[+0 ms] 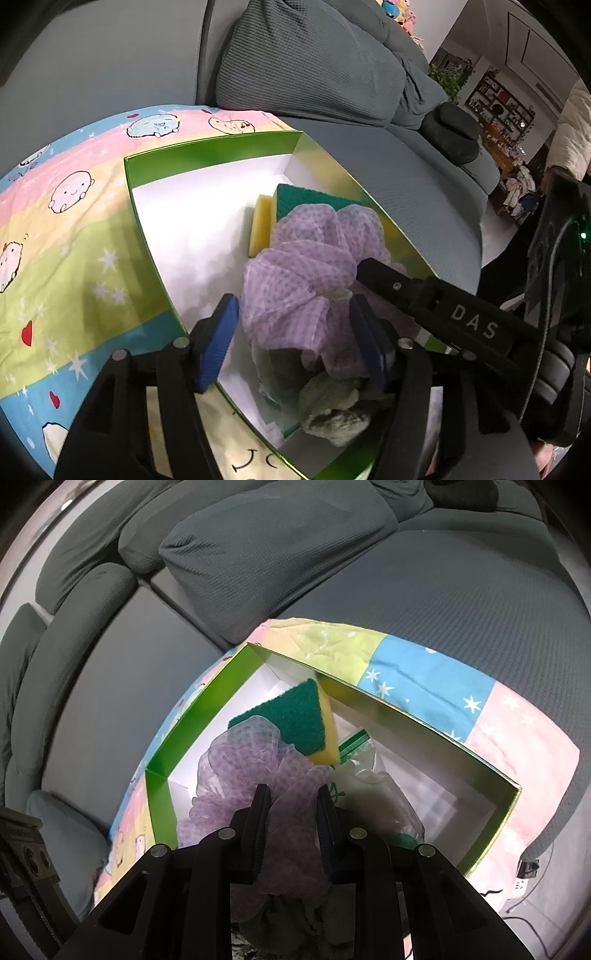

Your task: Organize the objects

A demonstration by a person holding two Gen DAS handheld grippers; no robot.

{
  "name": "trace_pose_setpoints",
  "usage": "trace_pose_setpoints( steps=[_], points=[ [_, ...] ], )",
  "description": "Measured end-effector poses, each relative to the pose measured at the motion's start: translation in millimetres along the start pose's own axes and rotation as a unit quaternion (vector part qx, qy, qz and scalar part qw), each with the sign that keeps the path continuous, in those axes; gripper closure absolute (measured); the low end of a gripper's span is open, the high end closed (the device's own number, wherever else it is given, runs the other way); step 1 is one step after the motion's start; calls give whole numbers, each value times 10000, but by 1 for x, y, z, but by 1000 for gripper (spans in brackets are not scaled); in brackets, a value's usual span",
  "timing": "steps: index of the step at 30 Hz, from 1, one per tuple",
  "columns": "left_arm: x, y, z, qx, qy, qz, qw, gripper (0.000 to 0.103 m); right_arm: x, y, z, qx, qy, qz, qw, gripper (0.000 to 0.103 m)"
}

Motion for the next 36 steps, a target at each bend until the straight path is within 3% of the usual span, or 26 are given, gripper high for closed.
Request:
trace_pose_setpoints(
  steps=[10, 19, 32, 36],
  points=[
    [-2, 31, -1, -54, -36, 305, 9995, 24, 0, 20, -10, -30, 150, 234, 9996, 63],
    [-5, 66, -2, -12, -85, 690, 9976, 17, -2, 45, -24, -82, 393, 465, 9981, 41],
    [-15, 98, -11, -2, -25, 1024, 9947, 12, -12, 82, -50, -232, 1046, 673, 9920, 24],
    [-20, 106, -14, 15, -1, 1104, 9939, 2, -16, 94, -54, -346, 1225, 768, 9889, 17]
  ],
)
Point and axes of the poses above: each gripper's, at about its wrist camera, not at the fingertips, and y roughly against the way its jaws point, z to its right, x to its top, the point moved 6 cm from there along -y, roughly the way its jaws point, and after that the axes turned 6 degrees about x, right-handed, at the moved point
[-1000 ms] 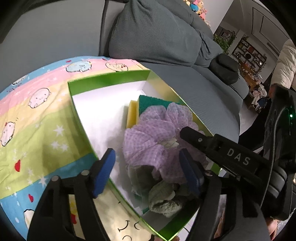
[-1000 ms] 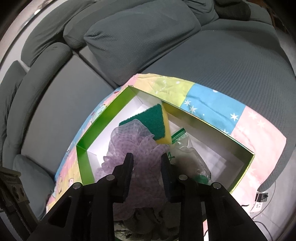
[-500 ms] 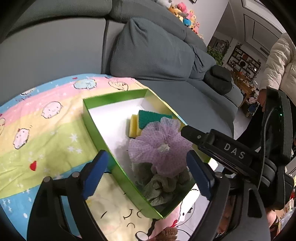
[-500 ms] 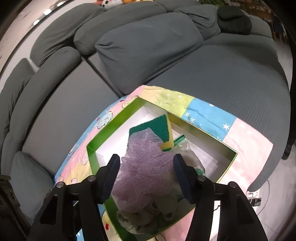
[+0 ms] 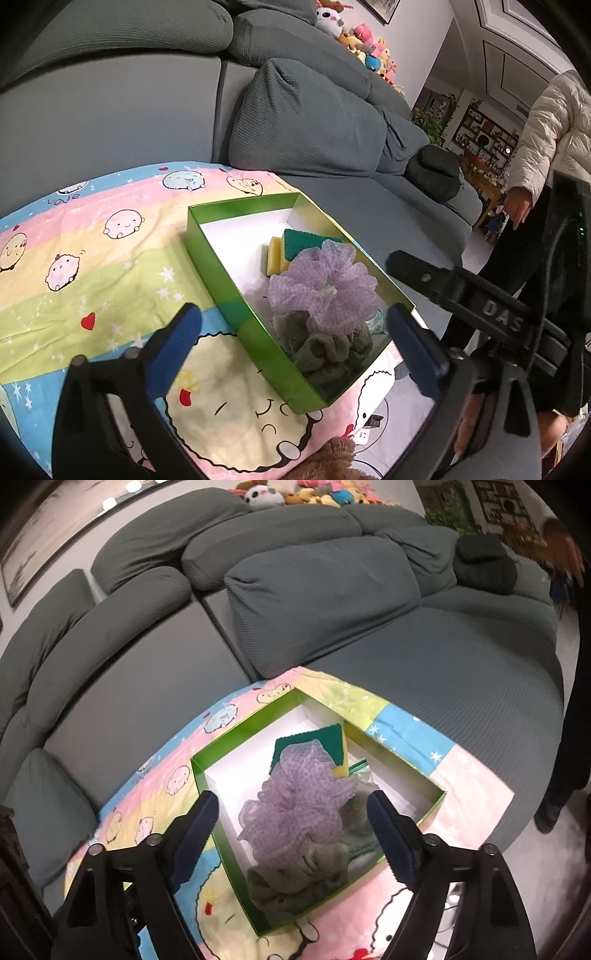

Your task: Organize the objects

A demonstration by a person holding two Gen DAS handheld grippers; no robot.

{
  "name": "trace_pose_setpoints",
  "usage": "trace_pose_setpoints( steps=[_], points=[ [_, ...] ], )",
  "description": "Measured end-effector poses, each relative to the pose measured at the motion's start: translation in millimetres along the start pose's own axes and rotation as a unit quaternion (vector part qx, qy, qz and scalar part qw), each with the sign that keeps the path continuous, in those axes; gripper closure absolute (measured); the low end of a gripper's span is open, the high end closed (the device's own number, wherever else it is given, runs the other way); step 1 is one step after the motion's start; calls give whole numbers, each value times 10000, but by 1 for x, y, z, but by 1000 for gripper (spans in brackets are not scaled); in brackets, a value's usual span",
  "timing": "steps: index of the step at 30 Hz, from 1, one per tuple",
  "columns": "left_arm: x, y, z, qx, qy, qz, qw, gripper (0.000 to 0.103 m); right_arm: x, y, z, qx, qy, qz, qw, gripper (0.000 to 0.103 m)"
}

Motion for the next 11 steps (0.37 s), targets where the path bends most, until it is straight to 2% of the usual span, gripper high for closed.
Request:
trace_pose_setpoints(
  steps=[3, 11],
  points=[
    [-3, 0, -3, -100, 95, -48, 9999, 2, -2, 2, -2, -140, 104, -55, 9998, 15],
    [-10, 2, -7, -88, 172, -120, 9997, 2, -7, 3, -5, -142, 243, -187, 9994, 15]
  ],
)
Point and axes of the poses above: each gripper's, at about its wrist camera, not at the fingertips, and y roughly against the way its jaws point, z to its right, x to its top, the point moved 6 cm from there along -y, roughly the way its jaws point, and after that the axes turned 6 degrees about x, right-handed, at the moved point
